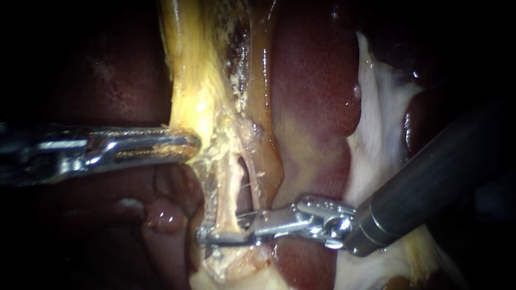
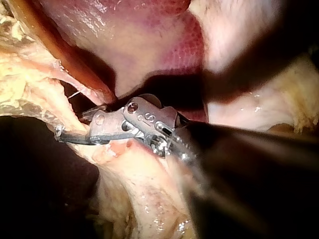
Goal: Going back first clip left tube
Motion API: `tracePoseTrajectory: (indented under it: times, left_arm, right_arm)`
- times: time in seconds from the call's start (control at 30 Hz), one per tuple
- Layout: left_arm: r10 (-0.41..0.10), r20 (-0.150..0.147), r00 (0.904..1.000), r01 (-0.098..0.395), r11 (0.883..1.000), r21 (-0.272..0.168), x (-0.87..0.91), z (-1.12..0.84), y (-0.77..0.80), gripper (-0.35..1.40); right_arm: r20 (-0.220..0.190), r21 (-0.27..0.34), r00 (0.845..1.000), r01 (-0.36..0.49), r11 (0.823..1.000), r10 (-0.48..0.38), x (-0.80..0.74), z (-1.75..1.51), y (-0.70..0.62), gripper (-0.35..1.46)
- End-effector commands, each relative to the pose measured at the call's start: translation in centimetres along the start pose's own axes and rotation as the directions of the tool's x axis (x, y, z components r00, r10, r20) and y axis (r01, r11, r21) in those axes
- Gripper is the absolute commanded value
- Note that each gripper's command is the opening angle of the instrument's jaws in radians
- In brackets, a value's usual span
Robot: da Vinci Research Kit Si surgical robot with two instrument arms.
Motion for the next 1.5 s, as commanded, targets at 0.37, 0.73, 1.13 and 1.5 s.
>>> tracePoseTrajectory:
  times: [0.37,0.73,1.13,1.5]
  left_arm:
    - [0.0,0.001,1.0,0.0,1.0,0.001,0.0,0.0,0.0,-0.35]
    - [0.001,0.001,1.0,-0.001,1.0,0.001,0.01,0.0,0.0,-0.35]
    - [0.001,0.0,1.0,-0.001,1.0,0.001,0.01,-0.01,0.01,-0.35]
    - [0.002,0.0,1.0,-0.002,1.0,0.002,0.02,-0.01,0.02,-0.35]
  right_arm:
    - [-0.001,-0.008,0.989,-0.146,0.989,0.146,-0.01,-0.03,0.0,-0.35]
    - [-0.038,0.0,0.991,-0.127,0.992,0.127,0.03,-0.1,-0.03,0.58]
    - [-0.078,-0.045,0.985,0.15,0.988,-0.153,0.12,-0.5,-0.04,0.6]
    - [-0.091,-0.095,0.954,0.279,0.956,-0.287,0.41,-1.17,-0.21,0.6]
